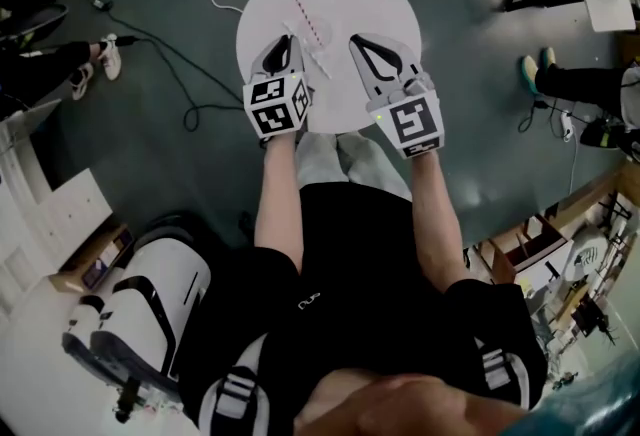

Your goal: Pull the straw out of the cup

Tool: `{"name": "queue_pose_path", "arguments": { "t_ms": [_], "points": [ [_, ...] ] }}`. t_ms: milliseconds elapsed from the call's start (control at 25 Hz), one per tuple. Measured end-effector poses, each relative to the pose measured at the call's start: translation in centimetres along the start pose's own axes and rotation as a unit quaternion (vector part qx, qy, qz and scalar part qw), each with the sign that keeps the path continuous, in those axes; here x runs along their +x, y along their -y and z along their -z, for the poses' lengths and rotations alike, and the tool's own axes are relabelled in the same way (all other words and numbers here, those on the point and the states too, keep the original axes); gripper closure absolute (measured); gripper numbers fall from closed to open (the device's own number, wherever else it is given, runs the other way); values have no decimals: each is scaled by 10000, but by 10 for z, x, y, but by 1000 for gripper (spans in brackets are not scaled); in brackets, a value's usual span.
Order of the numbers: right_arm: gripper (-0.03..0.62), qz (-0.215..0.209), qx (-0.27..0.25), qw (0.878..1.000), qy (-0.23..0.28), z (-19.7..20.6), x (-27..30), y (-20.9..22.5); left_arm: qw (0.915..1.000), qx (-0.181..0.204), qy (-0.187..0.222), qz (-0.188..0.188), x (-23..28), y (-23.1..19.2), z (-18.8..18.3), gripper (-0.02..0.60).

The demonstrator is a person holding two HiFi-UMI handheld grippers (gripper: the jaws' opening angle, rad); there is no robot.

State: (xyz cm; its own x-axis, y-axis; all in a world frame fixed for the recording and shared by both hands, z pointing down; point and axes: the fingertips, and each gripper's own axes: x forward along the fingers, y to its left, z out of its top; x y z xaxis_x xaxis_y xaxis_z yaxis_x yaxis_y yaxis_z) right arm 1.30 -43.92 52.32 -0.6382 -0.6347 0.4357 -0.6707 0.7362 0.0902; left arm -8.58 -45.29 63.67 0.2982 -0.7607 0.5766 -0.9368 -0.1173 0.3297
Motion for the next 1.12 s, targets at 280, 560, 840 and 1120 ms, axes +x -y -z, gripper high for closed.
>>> {"name": "queue_pose_path", "arguments": {
  "t_ms": [280,560,840,1120],
  "points": [
    [579,176,-14,9990,-399,23,10,9,9993,-151,-242,228,38,-10,7,497],
    [577,371,54,9975,-591,34,13,24,9974,-96,-424,572,72,-8,13,466],
    [577,547,113,9952,-801,47,9,39,9959,-13,-749,512,96,-17,24,463],
    [577,574,137,9938,-943,57,11,43,9948,150,-845,540,115,-15,26,466]
  ]
}}
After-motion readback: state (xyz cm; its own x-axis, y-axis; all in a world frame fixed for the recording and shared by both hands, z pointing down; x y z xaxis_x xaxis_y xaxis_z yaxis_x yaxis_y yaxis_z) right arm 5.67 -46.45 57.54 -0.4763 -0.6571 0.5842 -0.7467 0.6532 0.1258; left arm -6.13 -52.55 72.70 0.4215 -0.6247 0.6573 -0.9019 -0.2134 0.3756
